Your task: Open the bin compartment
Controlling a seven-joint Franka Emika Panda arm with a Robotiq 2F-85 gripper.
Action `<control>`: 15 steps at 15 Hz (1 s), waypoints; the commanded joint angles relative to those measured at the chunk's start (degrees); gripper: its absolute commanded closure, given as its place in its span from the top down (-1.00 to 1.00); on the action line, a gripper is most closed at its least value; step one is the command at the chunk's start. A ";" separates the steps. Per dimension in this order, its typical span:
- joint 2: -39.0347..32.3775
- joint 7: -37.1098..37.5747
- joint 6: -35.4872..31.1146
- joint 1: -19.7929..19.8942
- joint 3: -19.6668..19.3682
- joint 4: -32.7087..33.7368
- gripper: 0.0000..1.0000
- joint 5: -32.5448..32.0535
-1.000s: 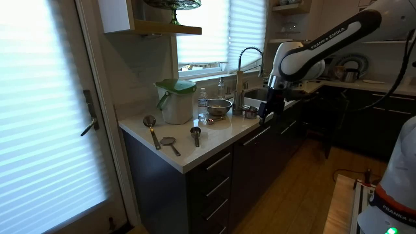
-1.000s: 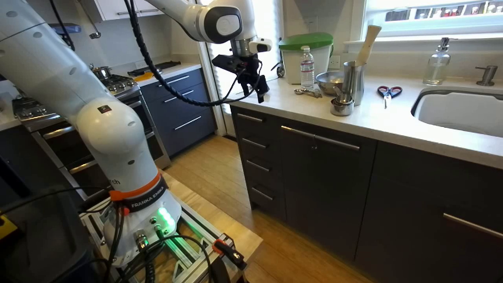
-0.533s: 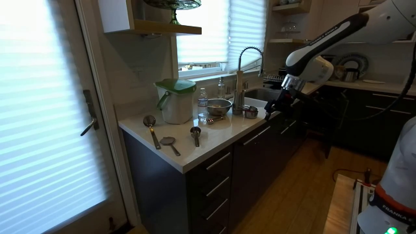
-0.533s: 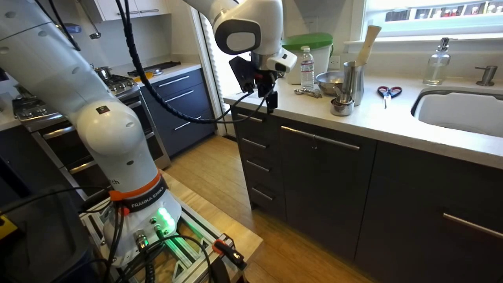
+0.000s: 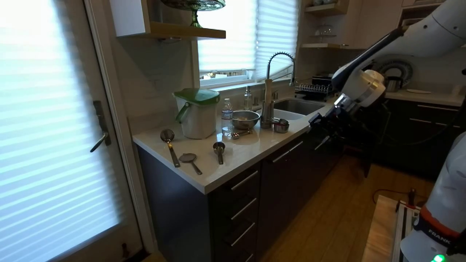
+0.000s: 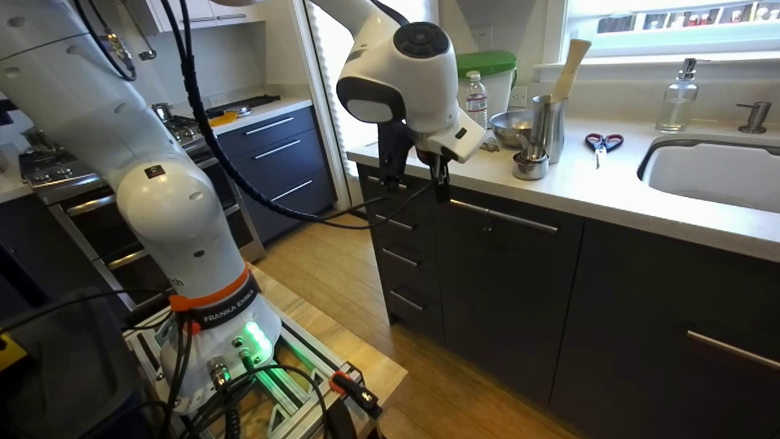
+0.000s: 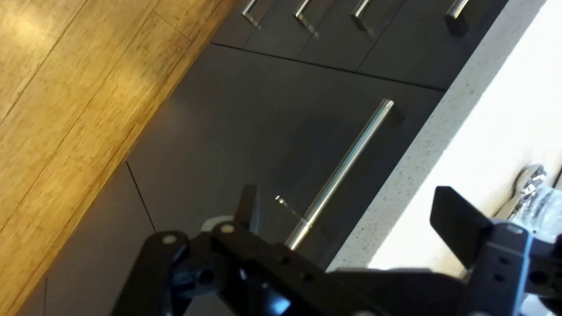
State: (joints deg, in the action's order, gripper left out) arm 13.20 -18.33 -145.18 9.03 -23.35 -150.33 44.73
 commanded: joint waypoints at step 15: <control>-12.35 -7.26 -9.12 -1.04 -2.07 3.60 1.00 22.87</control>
State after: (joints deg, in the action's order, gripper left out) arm 4.96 -23.17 -155.01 8.43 -24.59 -150.73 60.79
